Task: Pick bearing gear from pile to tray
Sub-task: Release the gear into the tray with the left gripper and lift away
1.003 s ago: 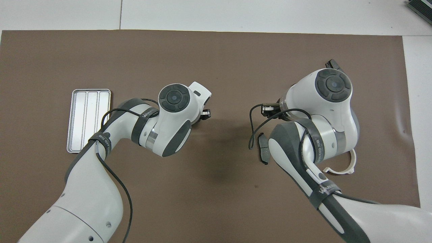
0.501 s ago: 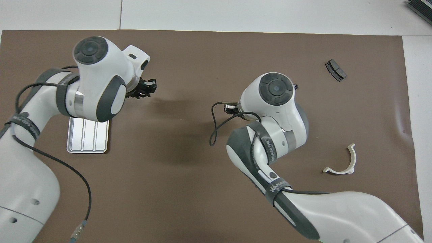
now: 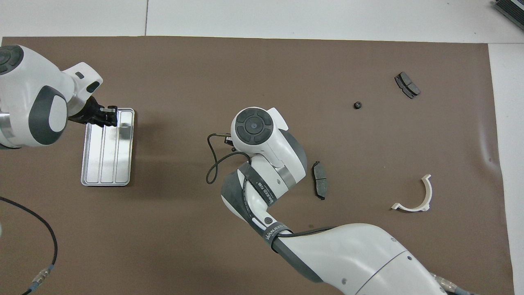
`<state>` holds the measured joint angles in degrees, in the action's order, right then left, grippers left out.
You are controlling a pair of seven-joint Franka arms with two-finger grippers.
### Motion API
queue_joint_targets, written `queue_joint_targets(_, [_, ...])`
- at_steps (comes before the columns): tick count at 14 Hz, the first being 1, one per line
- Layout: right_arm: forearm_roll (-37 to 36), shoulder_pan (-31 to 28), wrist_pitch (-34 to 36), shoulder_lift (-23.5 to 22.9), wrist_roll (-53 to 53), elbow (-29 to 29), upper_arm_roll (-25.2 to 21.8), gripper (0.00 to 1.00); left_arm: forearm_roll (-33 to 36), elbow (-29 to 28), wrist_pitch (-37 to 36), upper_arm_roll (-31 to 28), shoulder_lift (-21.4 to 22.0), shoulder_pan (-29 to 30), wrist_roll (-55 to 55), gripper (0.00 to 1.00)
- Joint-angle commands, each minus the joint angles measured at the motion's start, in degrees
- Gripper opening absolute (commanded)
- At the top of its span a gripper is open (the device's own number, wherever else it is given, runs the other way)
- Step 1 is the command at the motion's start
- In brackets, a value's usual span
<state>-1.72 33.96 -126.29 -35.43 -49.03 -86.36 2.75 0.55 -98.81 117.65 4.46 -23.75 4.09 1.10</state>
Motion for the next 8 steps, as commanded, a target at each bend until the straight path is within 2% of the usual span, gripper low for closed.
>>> queue_joint_targets(1, [-2.05, -0.30, -0.88, -0.69, -0.81, -0.46, 0.06, 0.02, -0.11, -7.34, 4.41, 0.46, 3.27, 1.09, 2.77, 0.13])
queue_joint_targets(2, [-3.27, -0.30, -1.06, 0.01, -0.63, -2.30, 0.06, 0.11, -0.11, -8.32, 5.65, 0.46, 3.45, 1.09, 2.77, 0.23])
queue_joint_targets(3, [-3.63, -0.30, -1.41, 0.27, -0.54, -3.02, 0.06, 0.27, -0.11, -8.41, 5.83, 0.46, 3.45, 1.09, 2.68, 0.32])
queue_joint_targets(5, [-3.64, -0.39, -1.24, 0.28, -0.37, -2.59, 0.06, 0.70, -0.11, -7.98, 6.18, 0.46, 3.36, 1.00, 2.51, 0.50])
queue_joint_targets(6, [-3.72, -0.48, -1.16, 0.28, -0.37, -2.24, 0.06, 0.89, -0.11, -7.28, 6.19, 0.46, 3.01, 0.66, 2.25, 0.58])
queue_joint_targets(7, [-3.72, -0.91, -1.33, 0.36, -0.37, -1.97, -0.02, 1.00, -0.11, -5.70, 5.84, 0.54, 2.49, 0.22, 1.63, 0.60])
queue_joint_targets(8, [-3.72, -1.44, -1.59, 0.37, -0.11, -1.71, -0.11, 1.00, -0.20, -4.12, 5.14, 0.55, 2.31, -0.13, 1.54, 0.60])
